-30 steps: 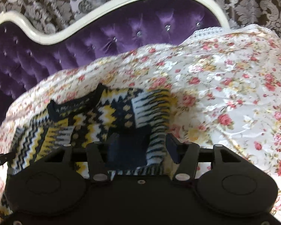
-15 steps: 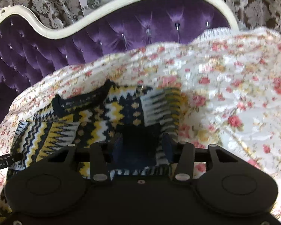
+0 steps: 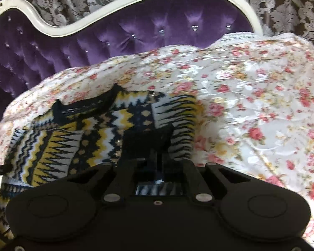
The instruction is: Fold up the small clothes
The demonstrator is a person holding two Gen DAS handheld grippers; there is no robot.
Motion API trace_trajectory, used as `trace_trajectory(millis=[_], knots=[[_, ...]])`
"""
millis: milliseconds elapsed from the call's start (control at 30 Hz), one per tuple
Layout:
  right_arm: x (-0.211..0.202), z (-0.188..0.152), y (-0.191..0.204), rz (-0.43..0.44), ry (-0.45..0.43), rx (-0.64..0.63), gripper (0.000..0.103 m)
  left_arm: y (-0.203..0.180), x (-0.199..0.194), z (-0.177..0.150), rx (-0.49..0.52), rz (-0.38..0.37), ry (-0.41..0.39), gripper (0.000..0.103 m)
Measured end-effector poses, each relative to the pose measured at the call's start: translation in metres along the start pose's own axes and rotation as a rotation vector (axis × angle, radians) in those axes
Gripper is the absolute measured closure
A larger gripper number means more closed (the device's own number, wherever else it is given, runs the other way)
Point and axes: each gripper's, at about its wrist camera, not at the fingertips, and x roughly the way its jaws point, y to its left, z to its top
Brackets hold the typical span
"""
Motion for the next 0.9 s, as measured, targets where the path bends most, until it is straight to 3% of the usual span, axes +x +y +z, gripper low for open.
trace_trajectory(millis=[100, 133, 300, 333, 367, 400, 433, 467, 633, 900], knots=[[0.010, -0.003, -0.001, -0.028, 0.049, -0.016, 0.093, -0.002, 0.015, -0.004, 0.028, 0.045, 0.057, 0.023], [0.012, -0.004, 0.003, -0.038, 0.059, -0.041, 0.093, -0.001, 0.020, -0.006, 0.022, 0.044, 0.072, 0.018], [0.011, -0.006, 0.009, -0.062, 0.048, -0.075, 0.087, 0.015, 0.021, -0.007, -0.090, 0.002, 0.091, 0.015], [0.009, -0.006, 0.006, -0.052, 0.044, -0.057, 0.080, 0.017, 0.017, -0.007, -0.101, 0.003, 0.096, 0.016], [0.007, -0.005, 0.004, -0.041, 0.039, -0.038, 0.058, 0.017, 0.011, -0.007, -0.103, 0.013, 0.101, 0.016], [0.004, -0.004, 0.000, -0.025, 0.031, -0.014, 0.047, 0.016, 0.004, -0.007, -0.094, 0.024, 0.102, 0.017], [0.001, -0.004, -0.002, -0.020, 0.020, 0.008, 0.024, 0.014, -0.004, -0.008, -0.080, 0.033, 0.095, 0.017], [-0.002, -0.004, -0.003, -0.027, 0.007, 0.023, 0.015, 0.013, -0.016, -0.010, -0.064, 0.036, 0.075, 0.017], [-0.031, -0.012, -0.001, -0.006, -0.106, 0.035, 0.015, 0.016, -0.073, -0.019, -0.038, 0.015, -0.016, 0.016], [-0.100, -0.072, 0.000, 0.138, -0.177, 0.130, 0.013, 0.012, -0.156, -0.050, 0.039, -0.044, -0.109, 0.016]])
